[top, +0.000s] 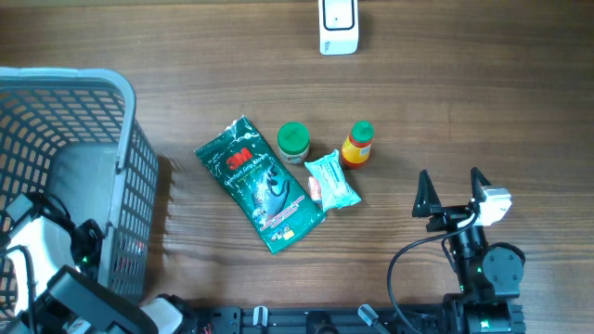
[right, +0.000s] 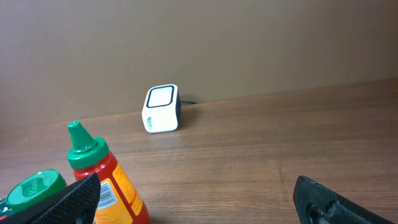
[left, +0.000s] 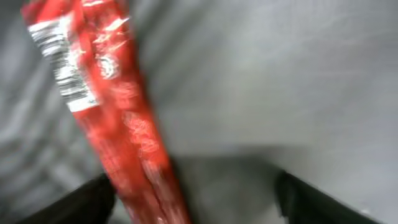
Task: Scan the item barcode
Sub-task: 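Open the left gripper and reach into the basket toward the red stick, then grasp the red snack stick with the left gripper and lift, then carry the red stick and lay it on the glove packet, then open the left gripper and withdraw it toward the basket, then raise the right gripper and swing it left toward the yellow bottle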
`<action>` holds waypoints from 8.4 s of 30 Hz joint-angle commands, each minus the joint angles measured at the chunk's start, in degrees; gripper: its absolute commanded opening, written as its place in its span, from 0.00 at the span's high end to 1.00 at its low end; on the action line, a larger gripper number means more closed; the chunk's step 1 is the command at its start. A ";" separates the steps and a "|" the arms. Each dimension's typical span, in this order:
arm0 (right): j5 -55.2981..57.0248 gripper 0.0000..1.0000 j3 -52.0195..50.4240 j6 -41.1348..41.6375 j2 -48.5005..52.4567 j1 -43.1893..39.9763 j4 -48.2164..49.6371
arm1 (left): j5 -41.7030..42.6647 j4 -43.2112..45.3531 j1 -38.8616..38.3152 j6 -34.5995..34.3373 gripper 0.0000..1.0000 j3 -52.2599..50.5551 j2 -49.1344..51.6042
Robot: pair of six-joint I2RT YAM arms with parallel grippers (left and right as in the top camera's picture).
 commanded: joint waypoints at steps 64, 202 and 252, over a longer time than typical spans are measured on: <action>0.76 0.00 -0.04 0.59 -0.09 0.26 0.17 | 45.29 -14.58 0.28 16.96 0.96 45.07 -29.97; 0.76 0.00 -0.04 0.59 -0.09 0.26 0.17 | -62.34 34.73 -83.12 59.69 0.10 43.01 -46.18; -0.87 0.00 -0.04 6.45 -0.09 0.26 0.26 | -21.33 21.90 -46.80 43.58 0.00 37.03 -64.19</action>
